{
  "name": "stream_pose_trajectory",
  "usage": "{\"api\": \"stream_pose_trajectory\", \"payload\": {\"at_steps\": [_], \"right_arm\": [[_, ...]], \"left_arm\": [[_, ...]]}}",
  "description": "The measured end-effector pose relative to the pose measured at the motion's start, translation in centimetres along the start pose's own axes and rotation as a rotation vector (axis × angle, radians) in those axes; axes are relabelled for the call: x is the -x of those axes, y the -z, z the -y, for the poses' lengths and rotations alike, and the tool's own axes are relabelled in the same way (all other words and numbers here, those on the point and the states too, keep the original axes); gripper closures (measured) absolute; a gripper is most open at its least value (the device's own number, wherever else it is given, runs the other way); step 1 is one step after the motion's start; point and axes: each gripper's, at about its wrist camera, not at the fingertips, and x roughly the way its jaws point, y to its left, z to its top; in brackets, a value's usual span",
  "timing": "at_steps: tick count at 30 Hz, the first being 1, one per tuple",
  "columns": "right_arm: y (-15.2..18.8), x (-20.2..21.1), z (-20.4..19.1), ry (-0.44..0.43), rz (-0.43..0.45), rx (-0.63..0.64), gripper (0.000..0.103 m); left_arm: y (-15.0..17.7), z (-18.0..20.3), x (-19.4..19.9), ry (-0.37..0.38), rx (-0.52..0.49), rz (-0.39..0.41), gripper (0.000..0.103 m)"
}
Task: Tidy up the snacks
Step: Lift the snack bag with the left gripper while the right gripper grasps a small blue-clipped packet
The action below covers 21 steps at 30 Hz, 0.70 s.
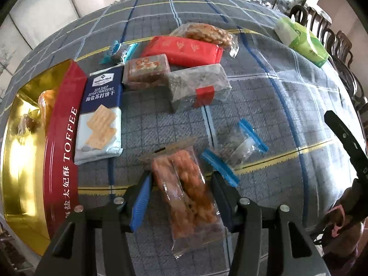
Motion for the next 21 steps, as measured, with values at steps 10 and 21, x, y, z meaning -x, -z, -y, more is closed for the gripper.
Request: {"api": "stream_pose_trajectory", "payload": {"at_steps": [10,21], "right_arm": [[-0.1,-0.5,-0.2,-0.006,-0.036,0.017,0.031],[1.9,-0.1,-10.2,-0.303,-0.163,0.363,0.031]], "left_arm": [[4.0,-1.3,4.6,0.041,-0.02,0.103,0.066],[6.5,-1.9,10.1,0.063,-0.043,0.186,0.066]]}}
